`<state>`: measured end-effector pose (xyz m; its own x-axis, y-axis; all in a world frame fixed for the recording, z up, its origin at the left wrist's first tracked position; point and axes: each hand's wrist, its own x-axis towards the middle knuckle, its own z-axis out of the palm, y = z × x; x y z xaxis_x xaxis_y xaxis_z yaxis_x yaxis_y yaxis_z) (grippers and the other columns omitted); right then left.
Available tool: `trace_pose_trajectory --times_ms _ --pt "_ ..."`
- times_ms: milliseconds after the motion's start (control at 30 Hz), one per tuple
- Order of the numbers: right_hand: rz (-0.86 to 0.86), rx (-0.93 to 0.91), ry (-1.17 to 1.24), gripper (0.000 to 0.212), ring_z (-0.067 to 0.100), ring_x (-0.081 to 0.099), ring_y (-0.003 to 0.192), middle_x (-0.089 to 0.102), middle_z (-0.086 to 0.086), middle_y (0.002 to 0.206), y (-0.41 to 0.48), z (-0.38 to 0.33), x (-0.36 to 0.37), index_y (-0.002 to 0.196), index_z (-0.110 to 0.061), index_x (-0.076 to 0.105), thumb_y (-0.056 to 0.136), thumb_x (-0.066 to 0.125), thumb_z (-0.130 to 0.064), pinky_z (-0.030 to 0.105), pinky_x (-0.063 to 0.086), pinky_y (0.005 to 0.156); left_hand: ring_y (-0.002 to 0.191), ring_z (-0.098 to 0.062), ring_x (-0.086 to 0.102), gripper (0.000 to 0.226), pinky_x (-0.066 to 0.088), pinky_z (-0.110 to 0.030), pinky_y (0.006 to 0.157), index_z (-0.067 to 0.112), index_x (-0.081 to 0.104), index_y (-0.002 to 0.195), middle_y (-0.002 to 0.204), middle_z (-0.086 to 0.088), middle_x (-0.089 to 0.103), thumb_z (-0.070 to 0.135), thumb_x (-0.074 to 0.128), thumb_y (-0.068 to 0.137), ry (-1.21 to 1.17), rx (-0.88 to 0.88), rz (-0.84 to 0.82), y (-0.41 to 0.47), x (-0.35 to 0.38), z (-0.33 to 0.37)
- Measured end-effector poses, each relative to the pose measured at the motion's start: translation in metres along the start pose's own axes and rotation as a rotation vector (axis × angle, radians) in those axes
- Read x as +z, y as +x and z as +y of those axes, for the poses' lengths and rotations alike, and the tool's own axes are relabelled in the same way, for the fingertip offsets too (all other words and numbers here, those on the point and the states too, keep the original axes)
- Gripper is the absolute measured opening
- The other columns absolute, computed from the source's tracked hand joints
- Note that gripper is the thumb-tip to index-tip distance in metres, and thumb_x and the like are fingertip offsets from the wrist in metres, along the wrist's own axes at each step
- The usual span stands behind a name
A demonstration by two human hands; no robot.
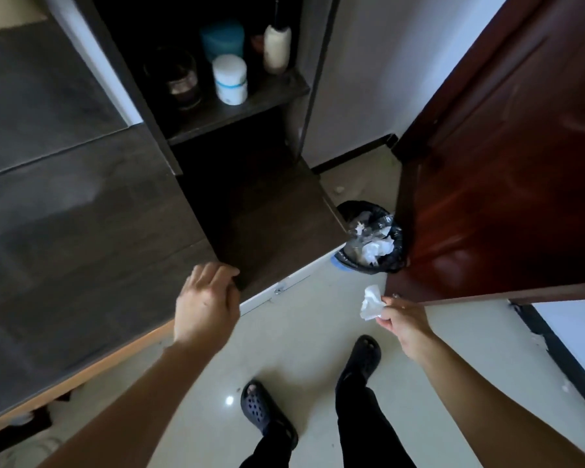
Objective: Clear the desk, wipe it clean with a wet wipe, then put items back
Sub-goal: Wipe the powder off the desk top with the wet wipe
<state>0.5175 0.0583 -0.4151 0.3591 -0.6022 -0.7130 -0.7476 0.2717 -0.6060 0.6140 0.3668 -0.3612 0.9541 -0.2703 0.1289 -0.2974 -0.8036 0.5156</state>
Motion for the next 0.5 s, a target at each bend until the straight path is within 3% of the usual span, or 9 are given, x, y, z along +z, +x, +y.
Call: trace_pose_trajectory --times_ms 67,167,233,300,400,500 --pt "0.065 -0.052 -0.121 0.035 0.020 0.056 0.083 0.059 0.008 0.097 0.017 -0.006 -0.014 0.100 -0.008 0.064 0.073 0.059 0.014 0.027 0.044 0.073 0.081 -0.028 0.062 0.025 0.052 -0.035 0.066 0.009 0.069 0.094 0.090 -0.006 0.067 0.015 0.047 0.081 -0.073 -0.006 -0.072 0.015 0.026 0.036" --pt "0.071 -0.071 -0.061 0.025 0.006 0.060 0.054 0.061 0.011 0.084 0.056 -0.011 -0.033 0.100 0.006 0.066 0.075 0.066 0.010 0.017 0.049 0.053 0.085 -0.026 0.064 0.018 0.050 -0.033 0.069 0.011 0.068 0.098 0.095 -0.005 0.069 0.009 0.056 0.085 -0.108 -0.032 -0.175 0.035 0.068 0.071" --pt "0.059 -0.057 -0.038 0.016 0.005 0.055 0.043 0.060 0.012 0.069 0.084 -0.017 -0.042 0.094 0.007 0.066 0.079 0.069 0.004 0.014 0.050 0.046 0.088 -0.026 0.063 0.019 0.049 -0.033 0.072 0.012 0.067 0.100 0.097 -0.005 0.068 0.009 0.055 0.085 -0.098 -0.036 -0.209 0.049 0.094 0.086" --pt "0.048 -0.026 -0.078 0.011 0.010 0.054 0.047 0.060 0.011 0.062 0.122 -0.023 -0.047 0.086 -0.002 0.069 0.078 0.074 -0.007 0.019 0.049 0.047 0.090 -0.027 0.061 0.020 0.049 -0.035 0.073 0.010 0.067 0.100 0.098 -0.007 0.066 0.007 0.055 0.084 -0.083 -0.047 -0.203 0.066 0.121 0.098" --pt "0.038 -0.006 -0.250 0.019 0.021 0.056 0.056 0.064 0.013 0.068 0.196 -0.022 -0.051 0.074 -0.011 0.069 0.065 0.082 -0.022 0.032 0.046 0.058 0.092 -0.033 0.057 0.020 0.050 -0.040 0.071 0.006 0.066 0.101 0.101 -0.013 0.060 0.005 0.056 0.083 -0.030 -0.030 -0.138 0.099 0.165 0.109" --pt "0.070 -0.039 -0.444 0.006 0.027 0.066 0.067 0.068 0.014 0.074 0.270 -0.021 -0.047 0.068 -0.013 0.067 0.071 0.072 -0.013 0.034 0.051 0.059 0.104 -0.038 0.050 0.030 0.048 -0.045 0.084 0.004 0.060 0.110 0.122 -0.019 0.052 0.018 0.046 0.087 0.053 -0.073 -0.073 0.135 0.215 0.111"
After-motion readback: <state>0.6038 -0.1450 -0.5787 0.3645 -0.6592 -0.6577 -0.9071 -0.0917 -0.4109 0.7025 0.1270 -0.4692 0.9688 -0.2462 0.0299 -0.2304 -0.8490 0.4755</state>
